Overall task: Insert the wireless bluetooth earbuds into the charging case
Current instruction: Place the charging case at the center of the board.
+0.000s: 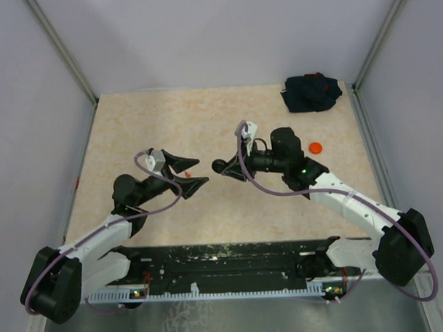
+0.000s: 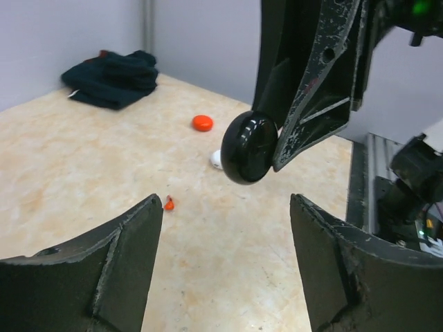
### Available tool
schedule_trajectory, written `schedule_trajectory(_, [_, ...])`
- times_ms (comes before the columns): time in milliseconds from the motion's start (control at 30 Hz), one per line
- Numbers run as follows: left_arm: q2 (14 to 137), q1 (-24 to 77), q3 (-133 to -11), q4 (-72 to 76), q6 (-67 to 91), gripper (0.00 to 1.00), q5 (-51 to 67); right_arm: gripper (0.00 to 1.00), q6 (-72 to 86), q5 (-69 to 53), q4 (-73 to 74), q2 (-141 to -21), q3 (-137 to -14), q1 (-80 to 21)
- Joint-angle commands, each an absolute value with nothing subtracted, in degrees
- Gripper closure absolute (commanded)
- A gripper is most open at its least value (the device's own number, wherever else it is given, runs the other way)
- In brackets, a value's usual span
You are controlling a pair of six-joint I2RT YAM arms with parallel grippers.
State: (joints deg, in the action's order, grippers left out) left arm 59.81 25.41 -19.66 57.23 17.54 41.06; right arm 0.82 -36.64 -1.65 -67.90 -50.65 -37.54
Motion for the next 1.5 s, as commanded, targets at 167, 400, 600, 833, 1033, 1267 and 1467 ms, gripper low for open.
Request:
schedule_trajectory(167, [53.29, 25.6, -15.3, 47.19, 12.53, 0.08, 18.37, 1.0, 17.11, -22.24, 2.47, -67.26, -44.44, -30.47])
schedule_trajectory(400, [53.36, 25.62, -14.16, 43.0, 10.34, 0.03, 11.28, 1.0, 27.29, -19.35, 2.97, -63.54, -35.18, -20.38])
schedule_trajectory(600, [54.46, 25.65, -13.68, 41.8, 8.93, 0.0, 7.83, 1.0, 32.85, -19.68, 5.24, -62.36, -30.37, -11.35])
schedule_trajectory(833, [54.46, 25.61, -12.76, 41.92, 8.64, 0.0, 5.42, 1.0, 35.14, -21.7, 4.75, -66.99, -27.68, -5.62])
schedule_trajectory(1033, [52.89, 25.59, -11.89, 42.1, 8.93, 0.0, 3.17, 0.97, 36.51, -19.42, 3.17, -71.11, -26.64, -4.7])
schedule_trajectory(1267, [53.13, 25.66, -12.7, 40.11, 9.18, 0.0, 2.46, 0.76, 35.23, -15.8, 5.88, -71.73, -27.35, -4.0])
schedule_trajectory(1467, [54.1, 25.63, -13.62, 38.87, 9.47, 0.0, 2.71, 0.55, 32.74, -11.72, 12.03, -68.33, -29.96, -4.02])
